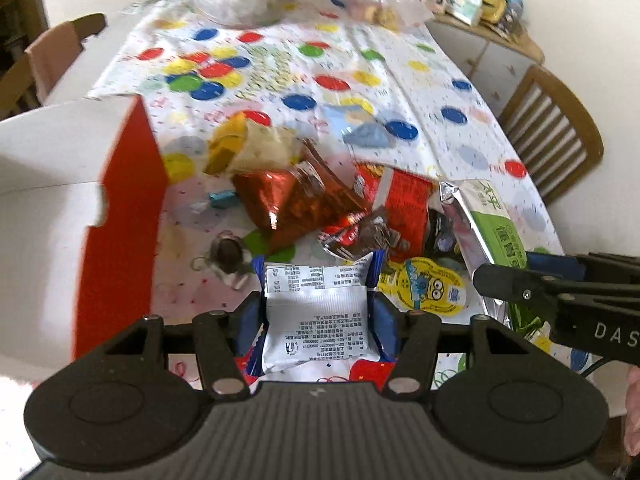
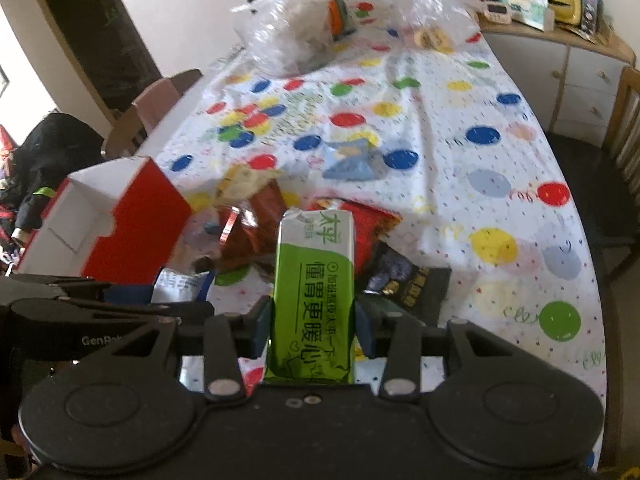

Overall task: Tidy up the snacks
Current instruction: 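Carry both held packets over the open white cardboard box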

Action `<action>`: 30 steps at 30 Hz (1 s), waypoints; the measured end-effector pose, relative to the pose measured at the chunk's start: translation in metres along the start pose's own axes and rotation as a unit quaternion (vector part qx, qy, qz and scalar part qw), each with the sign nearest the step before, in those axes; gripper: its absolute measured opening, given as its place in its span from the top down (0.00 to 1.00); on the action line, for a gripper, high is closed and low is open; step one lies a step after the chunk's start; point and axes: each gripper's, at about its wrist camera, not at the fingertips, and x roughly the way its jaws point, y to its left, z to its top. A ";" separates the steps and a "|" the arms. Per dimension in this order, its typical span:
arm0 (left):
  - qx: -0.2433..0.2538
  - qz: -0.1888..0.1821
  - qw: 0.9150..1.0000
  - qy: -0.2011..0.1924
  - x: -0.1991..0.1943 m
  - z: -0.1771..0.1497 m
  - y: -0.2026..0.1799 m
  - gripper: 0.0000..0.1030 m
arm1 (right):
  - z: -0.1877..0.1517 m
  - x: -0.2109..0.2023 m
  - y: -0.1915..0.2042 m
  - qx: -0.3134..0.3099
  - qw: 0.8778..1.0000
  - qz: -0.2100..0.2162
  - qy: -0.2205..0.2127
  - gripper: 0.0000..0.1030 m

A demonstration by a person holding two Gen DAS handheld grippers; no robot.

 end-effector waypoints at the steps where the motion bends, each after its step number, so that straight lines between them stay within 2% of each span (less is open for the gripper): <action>1: -0.007 0.004 1.000 -0.004 -0.006 0.001 0.002 0.44 | 0.001 -0.003 0.005 -0.006 1.000 0.003 -0.004 0.60; 8: -0.029 0.014 0.999 -0.035 -0.049 0.008 0.025 0.44 | 0.014 -0.015 0.042 -0.030 0.999 0.018 -0.024 0.60; 14: -0.039 0.008 0.998 -0.044 -0.071 0.015 0.069 0.44 | 0.023 -0.014 0.089 -0.030 0.999 0.023 -0.037 0.60; 20: -0.046 0.012 0.998 -0.046 -0.087 0.014 0.124 0.44 | 0.027 0.007 0.149 -0.036 0.998 0.029 -0.030 0.60; 30: -0.055 0.049 0.997 -0.031 -0.087 0.018 0.221 0.44 | 0.037 0.066 0.232 -0.052 0.998 0.027 -0.004 0.60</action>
